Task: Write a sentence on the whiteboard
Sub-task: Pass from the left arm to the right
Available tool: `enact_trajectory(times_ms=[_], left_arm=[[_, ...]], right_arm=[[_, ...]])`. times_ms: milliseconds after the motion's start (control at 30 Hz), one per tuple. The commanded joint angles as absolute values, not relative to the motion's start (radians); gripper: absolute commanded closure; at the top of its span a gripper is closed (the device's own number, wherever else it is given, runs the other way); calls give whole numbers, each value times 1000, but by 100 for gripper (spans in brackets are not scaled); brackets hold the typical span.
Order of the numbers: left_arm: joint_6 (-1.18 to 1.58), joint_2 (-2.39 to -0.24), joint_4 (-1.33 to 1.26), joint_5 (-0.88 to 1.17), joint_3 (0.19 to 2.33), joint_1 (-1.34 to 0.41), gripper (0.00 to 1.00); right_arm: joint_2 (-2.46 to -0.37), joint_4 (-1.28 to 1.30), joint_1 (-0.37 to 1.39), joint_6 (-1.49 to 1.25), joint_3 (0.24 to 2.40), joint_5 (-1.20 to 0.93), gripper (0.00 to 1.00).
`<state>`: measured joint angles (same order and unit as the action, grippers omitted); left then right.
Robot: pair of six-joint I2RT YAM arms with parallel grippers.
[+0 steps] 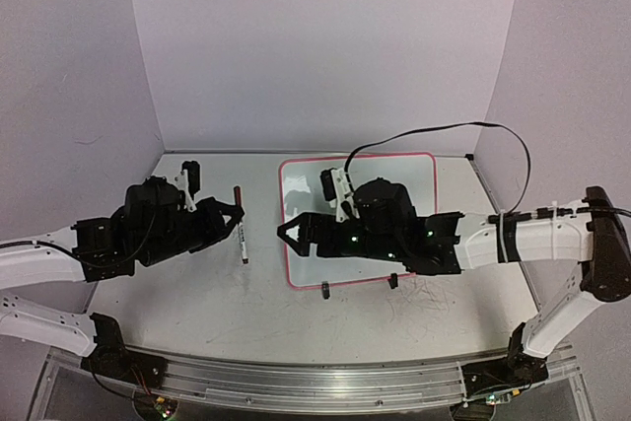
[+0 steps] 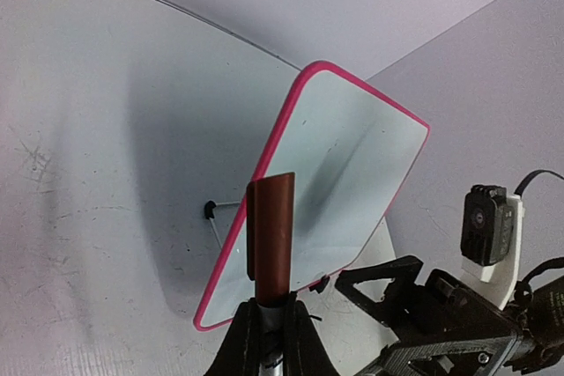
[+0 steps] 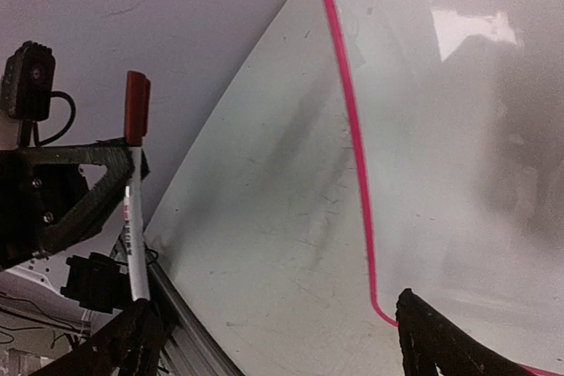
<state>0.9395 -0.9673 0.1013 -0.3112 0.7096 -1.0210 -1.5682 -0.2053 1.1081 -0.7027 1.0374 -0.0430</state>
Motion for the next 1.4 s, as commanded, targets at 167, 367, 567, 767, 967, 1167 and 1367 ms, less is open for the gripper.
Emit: enact_trajectory(times_ms=[167, 367, 567, 767, 967, 1167, 1367], left_arm=[[828, -964, -167, -229, 704, -1023, 100], [810, -984, -189, -216, 724, -1023, 100], [809, -1003, -203, -200, 732, -1024, 100], [803, -1040, -213, -181, 756, -1023, 100], [786, -1059, -206, -172, 771, -1023, 68], [758, -1063, -49, -166, 837, -1022, 29], [759, -1096, -7, -31, 896, -1015, 16]], right_arm=[[-1697, -457, 1157, -805, 1137, -161, 12], [-1729, -482, 1157, -799, 1163, -151, 20], [-1763, -526, 1156, -787, 1194, -177, 36], [-1777, -525, 1156, -765, 1207, -188, 73], [-1712, -513, 1155, -707, 1123, -132, 100], [-1616, -377, 1155, -575, 1057, -67, 100], [-1563, -280, 1156, -455, 1030, -74, 100]])
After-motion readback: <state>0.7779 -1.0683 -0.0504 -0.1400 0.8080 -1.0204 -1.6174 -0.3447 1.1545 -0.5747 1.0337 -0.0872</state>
